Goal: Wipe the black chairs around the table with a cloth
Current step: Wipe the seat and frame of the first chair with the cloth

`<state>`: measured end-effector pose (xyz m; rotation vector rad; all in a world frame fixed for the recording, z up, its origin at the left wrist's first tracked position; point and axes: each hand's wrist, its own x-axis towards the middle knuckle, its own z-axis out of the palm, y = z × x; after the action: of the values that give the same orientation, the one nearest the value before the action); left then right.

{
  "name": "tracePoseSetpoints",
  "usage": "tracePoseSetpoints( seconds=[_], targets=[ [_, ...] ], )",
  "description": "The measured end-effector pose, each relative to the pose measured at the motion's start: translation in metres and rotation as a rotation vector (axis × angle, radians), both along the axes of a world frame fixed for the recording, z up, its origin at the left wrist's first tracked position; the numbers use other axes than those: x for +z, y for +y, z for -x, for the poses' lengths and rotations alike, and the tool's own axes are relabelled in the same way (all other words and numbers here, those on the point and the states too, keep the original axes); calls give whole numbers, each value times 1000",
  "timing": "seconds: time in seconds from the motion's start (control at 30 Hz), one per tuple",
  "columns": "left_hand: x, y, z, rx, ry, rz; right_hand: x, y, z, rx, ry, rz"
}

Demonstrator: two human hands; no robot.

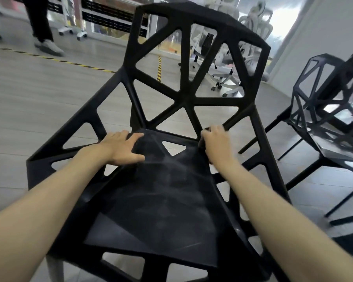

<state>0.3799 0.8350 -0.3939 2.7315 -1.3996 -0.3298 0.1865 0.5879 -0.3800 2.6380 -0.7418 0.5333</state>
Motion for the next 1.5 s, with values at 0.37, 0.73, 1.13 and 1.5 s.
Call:
tracePoseSetpoints(
  seconds=[0.37,0.73,1.13,1.5],
  targets=[
    [5,5,4,-9,28,-6,6,0,2,75,138,-327],
    [3,4,7,-12,5,10,85,-39,34,-34,-74,35],
    [1,-1,6,-19,-22,-18,-6,10,-7,-41,2,-66],
    [2,3,9,-18,-17,-42,96,-35,23,-140,-185,65]
  ],
)
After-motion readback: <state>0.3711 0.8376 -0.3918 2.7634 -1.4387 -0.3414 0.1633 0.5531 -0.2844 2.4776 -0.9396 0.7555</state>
